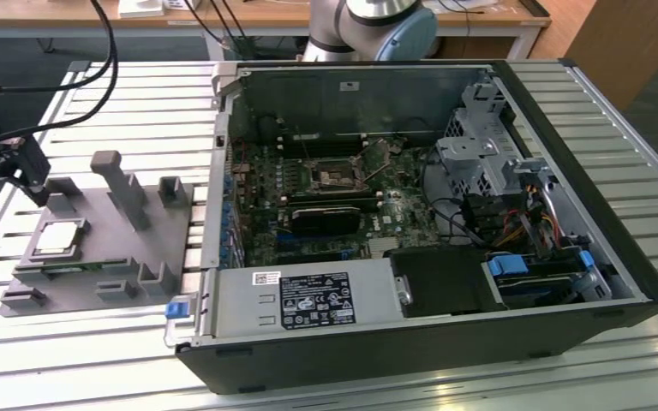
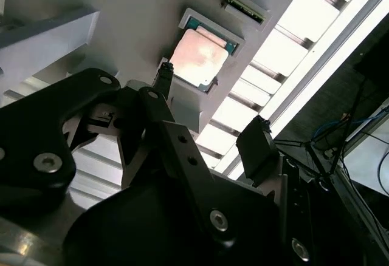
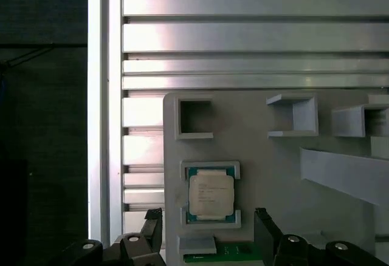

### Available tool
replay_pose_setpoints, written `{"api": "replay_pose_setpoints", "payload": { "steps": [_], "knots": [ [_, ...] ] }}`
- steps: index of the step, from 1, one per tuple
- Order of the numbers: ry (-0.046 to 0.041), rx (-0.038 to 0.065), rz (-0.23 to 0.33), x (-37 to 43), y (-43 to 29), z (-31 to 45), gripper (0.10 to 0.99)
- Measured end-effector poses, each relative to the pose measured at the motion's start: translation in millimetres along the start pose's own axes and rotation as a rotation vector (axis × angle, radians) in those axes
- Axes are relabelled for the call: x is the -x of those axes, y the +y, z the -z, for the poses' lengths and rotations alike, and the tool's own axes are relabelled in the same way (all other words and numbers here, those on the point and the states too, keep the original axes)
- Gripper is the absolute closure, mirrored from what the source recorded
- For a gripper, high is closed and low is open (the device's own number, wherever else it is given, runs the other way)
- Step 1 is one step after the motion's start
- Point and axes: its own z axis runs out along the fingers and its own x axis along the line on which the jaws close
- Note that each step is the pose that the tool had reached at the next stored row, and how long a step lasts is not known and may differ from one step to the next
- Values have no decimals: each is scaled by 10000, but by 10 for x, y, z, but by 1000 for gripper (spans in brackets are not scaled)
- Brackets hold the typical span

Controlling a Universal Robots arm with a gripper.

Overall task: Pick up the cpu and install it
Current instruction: 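Pick up the cpu and move it towards the insertion slot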

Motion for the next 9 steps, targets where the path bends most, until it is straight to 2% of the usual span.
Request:
{"api": "replay_pose_setpoints", "payload": {
  "steps": [9],
  "knots": [
    [0, 4, 0, 42, -20, -163, 380]
  ]
}}
